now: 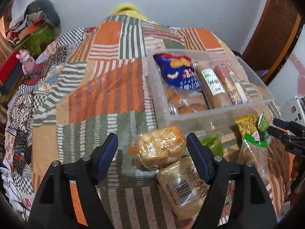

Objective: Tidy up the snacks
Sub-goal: 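Grasp the wrapped bread bun with left tool while right tool grasps green pea bag, then lower the bun and green pea bag into the clear box and open both tools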

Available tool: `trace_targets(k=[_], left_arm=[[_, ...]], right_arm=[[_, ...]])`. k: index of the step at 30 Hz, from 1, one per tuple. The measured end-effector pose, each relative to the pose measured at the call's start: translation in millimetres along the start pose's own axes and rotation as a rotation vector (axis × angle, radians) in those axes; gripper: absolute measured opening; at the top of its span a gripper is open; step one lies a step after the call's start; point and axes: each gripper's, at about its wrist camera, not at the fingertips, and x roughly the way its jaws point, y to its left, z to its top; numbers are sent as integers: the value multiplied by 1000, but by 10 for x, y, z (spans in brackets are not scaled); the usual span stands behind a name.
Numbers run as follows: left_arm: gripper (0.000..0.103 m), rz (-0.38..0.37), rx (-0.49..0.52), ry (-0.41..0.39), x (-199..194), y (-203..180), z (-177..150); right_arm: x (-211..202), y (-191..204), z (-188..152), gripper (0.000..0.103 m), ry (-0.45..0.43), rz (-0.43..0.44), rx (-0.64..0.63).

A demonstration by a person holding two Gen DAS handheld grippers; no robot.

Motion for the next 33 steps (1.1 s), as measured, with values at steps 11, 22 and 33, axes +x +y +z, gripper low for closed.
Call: trace_targets(k=[11, 22, 33], left_arm=[[62, 28, 31, 2, 248, -49, -103], [45, 33, 30, -15, 173, -87, -187], [45, 60, -21, -68, -202, 31, -124]], right_arm=[[256, 94, 6, 60, 46, 5, -31], [199, 98, -59, 40, -2, -17, -5], [-158, 43, -31, 39, -93, -46, -8]])
